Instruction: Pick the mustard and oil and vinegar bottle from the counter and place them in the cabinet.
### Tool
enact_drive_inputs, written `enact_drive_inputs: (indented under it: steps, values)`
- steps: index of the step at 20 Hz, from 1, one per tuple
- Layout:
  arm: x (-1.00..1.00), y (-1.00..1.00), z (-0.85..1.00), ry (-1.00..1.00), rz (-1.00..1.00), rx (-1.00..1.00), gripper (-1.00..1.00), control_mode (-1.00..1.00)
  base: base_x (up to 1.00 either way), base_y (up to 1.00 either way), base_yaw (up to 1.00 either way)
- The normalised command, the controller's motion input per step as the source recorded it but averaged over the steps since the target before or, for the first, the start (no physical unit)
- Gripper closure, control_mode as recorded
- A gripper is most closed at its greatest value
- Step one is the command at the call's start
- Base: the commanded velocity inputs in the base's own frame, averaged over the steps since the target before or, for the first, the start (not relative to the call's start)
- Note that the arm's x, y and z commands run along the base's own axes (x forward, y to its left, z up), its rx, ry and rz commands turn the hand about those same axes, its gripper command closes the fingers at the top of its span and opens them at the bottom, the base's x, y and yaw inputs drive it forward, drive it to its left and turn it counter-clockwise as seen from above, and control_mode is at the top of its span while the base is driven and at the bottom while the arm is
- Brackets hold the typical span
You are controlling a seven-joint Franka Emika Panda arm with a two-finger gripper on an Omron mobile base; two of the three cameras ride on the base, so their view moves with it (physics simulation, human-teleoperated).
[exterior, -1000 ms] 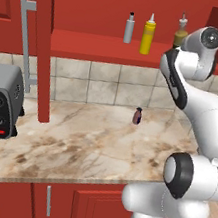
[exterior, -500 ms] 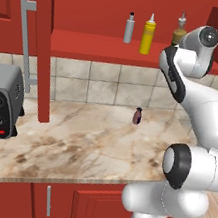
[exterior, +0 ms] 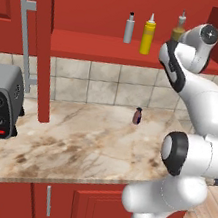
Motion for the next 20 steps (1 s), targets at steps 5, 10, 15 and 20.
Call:
enact_drive_inputs:
  steps: [5, 10, 15, 20]
  values:
    - [0.35, -0.06, -0.05, 0.00, 0.03, 0.04, 1.00, -1.00, 0.00, 0.00, 0.00]
    - [0.32, -0.07, -0.08, 0.00, 0.03, 0.04, 1.00, -1.00, 0.00, 0.00, 0.00]
    - [0.23, -0.04, -0.14, 0.00, 0.03, 0.03, 1.00, -1.00, 0.00, 0.00, 0.00]
    - [0.24, 0.00, -0.13, 0.00, 0.04, 0.02, -1.00, -1.00, 0.00, 0.00, 0.00]
